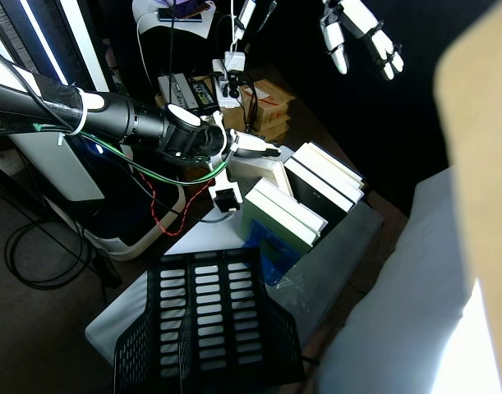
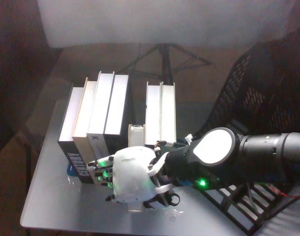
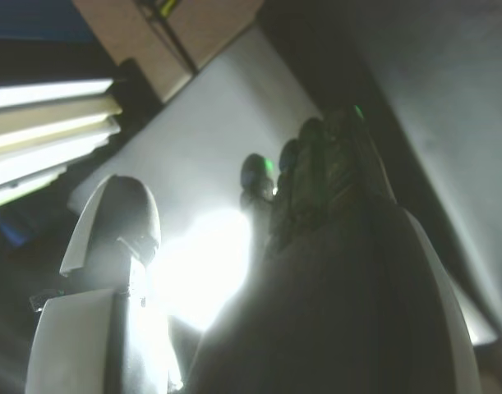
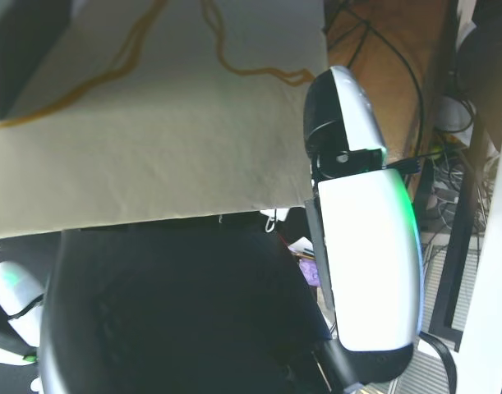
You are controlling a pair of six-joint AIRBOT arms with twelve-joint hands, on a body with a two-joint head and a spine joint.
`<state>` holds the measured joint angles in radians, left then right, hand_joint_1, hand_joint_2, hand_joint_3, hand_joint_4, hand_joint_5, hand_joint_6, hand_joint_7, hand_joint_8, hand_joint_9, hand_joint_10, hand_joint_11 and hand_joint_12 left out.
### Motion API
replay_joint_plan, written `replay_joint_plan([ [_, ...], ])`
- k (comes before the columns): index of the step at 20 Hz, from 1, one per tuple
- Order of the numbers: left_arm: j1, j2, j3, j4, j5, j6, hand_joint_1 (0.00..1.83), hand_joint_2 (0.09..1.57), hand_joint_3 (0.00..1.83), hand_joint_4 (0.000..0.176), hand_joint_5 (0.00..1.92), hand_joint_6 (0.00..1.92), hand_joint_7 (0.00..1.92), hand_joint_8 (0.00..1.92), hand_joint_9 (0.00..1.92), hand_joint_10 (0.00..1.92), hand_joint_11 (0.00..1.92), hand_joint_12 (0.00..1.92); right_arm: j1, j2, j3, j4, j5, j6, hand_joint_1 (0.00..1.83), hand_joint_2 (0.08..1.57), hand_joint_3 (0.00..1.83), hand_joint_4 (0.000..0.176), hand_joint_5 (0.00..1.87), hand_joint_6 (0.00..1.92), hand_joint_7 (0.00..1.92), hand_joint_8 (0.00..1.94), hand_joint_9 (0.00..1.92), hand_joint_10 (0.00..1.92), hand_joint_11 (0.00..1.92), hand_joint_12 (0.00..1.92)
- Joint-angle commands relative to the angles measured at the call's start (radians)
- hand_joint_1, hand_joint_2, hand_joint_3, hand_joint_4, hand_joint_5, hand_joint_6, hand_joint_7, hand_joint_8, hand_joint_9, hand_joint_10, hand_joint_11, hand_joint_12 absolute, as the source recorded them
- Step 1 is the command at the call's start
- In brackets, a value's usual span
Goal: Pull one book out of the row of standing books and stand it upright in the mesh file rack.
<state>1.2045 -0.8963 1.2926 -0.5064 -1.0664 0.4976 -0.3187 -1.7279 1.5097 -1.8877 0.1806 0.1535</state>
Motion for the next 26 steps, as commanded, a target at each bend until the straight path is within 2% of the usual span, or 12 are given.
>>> replay_joint_plan([
  [1, -0.020, -0.001, 0.016, -0.016, -0.086, 0.002, 0.71, 1.37, 0.01, 0.049, 0.15, 0.00, 0.00, 0.00, 0.00, 0.00, 0.00, 0.00, -0.008, 0.020, 0.005, 0.016, -0.011, 0.011, 0.92, 1.15, 0.00, 0.072, 0.69, 0.23, 0.60, 0.01, 0.31, 0.04, 0.00, 0.00],
  [7, -0.107, -0.014, 0.054, 0.053, -0.025, 0.009, 0.69, 1.38, 0.01, 0.062, 0.11, 0.00, 0.00, 0.00, 0.00, 0.00, 0.00, 0.00, -0.011, 0.061, 0.006, 0.133, -0.011, 0.001, 0.92, 1.15, 0.00, 0.072, 0.69, 0.24, 0.60, 0.01, 0.31, 0.04, 0.00, 0.00],
  [8, -0.127, -0.019, 0.060, 0.067, -0.018, 0.009, 0.67, 1.38, 0.01, 0.073, 0.10, 0.00, 0.00, 0.00, 0.00, 0.00, 0.00, 0.00, -0.012, 0.071, 0.003, 0.177, -0.010, -0.037, 0.92, 1.15, 0.00, 0.072, 0.69, 0.24, 0.60, 0.01, 0.31, 0.04, 0.00, 0.00],
  [10, -0.166, -0.027, 0.073, 0.101, 0.002, 0.010, 0.63, 1.39, 0.01, 0.073, 0.08, 0.00, 0.00, 0.00, 0.00, 0.00, 0.00, 0.00, -0.012, 0.087, 0.001, 0.264, -0.004, -0.113, 0.92, 1.15, 0.00, 0.072, 0.69, 0.24, 0.60, 0.01, 0.31, 0.04, 0.00, 0.00],
  [15, -0.226, -0.033, 0.088, 0.156, 0.020, 0.014, 0.54, 1.42, 0.02, 0.095, 0.04, 0.01, 0.00, 0.00, 0.00, 0.00, 0.00, 0.00, -0.014, 0.117, 0.003, 0.320, 0.012, -0.153, 0.92, 1.15, 0.00, 0.072, 0.69, 0.24, 0.60, 0.01, 0.31, 0.04, 0.00, 0.00],
  [18, -0.226, -0.032, 0.088, 0.156, 0.001, 0.013, 0.56, 1.42, 0.02, 0.084, 0.05, 0.01, 0.00, 0.00, 0.00, 0.00, 0.00, 0.00, -0.015, 0.131, 0.004, 0.375, 0.039, -0.192, 0.92, 1.15, 0.00, 0.072, 0.69, 0.25, 0.60, 0.01, 0.31, 0.04, 0.00, 0.00],
  [19, -0.227, -0.032, 0.089, 0.154, -0.009, 0.011, 0.67, 1.38, 0.00, 0.051, 0.09, 0.03, 0.00, 0.00, 0.00, 0.00, 0.00, 0.00, -0.015, 0.137, 0.004, 0.401, 0.046, -0.204, 1.28, 1.11, 0.03, 0.000, 0.85, 0.90, 0.97, 0.72, 0.73, 1.03, 0.34, 1.21],
  [20, -0.227, -0.032, 0.089, 0.154, -0.014, 0.010, 0.73, 1.36, 0.00, 0.036, 0.12, 0.04, 0.00, 0.00, 0.00, 0.00, 0.00, 0.00, -0.015, 0.139, 0.004, 0.409, 0.050, -0.205, 1.35, 1.12, 0.01, 0.000, 0.89, 1.01, 1.04, 0.94, 0.80, 1.24, 0.42, 1.61],
  [21, -0.228, -0.032, 0.089, 0.154, -0.022, 0.008, 0.74, 1.35, 0.00, 0.033, 0.13, 0.05, 0.00, 0.00, 0.00, 0.00, 0.00, 0.00, -0.015, 0.141, 0.005, 0.432, 0.053, -0.222, 1.37, 1.12, 0.00, 0.000, 0.87, 1.06, 1.06, 0.94, 0.83, 1.26, 0.44, 1.68],
  [22, -0.228, -0.032, 0.091, 0.154, -0.025, 0.008, 0.73, 1.35, 0.00, 0.042, 0.12, 0.05, 0.00, 0.00, 0.00, 0.00, 0.00, 0.00, -0.015, 0.143, 0.007, 0.508, 0.061, -0.290, 1.37, 1.12, 0.00, 0.000, 0.88, 1.06, 1.05, 0.95, 0.85, 1.28, 0.44, 1.69],
  [24, -0.236, -0.033, 0.095, 0.154, -0.033, 0.008, 0.71, 1.36, 0.00, 0.045, 0.10, 0.04, 0.00, 0.00, 0.00, 0.00, 0.00, 0.00, -0.017, 0.150, 0.005, 0.646, 0.073, -0.407, 1.38, 1.11, 0.00, 0.000, 0.91, 1.04, 1.04, 0.93, 0.88, 1.25, 0.48, 1.67],
  [26, -0.253, -0.039, 0.101, 0.159, -0.029, 0.008, 0.73, 1.37, 0.00, 0.035, 0.11, 0.04, 0.00, 0.00, 0.00, 0.00, 0.00, 0.00, -0.017, 0.155, 0.005, 0.656, 0.078, -0.409, 1.38, 1.10, 0.00, 0.000, 0.92, 1.00, 1.08, 0.93, 0.88, 1.21, 0.52, 1.64],
])
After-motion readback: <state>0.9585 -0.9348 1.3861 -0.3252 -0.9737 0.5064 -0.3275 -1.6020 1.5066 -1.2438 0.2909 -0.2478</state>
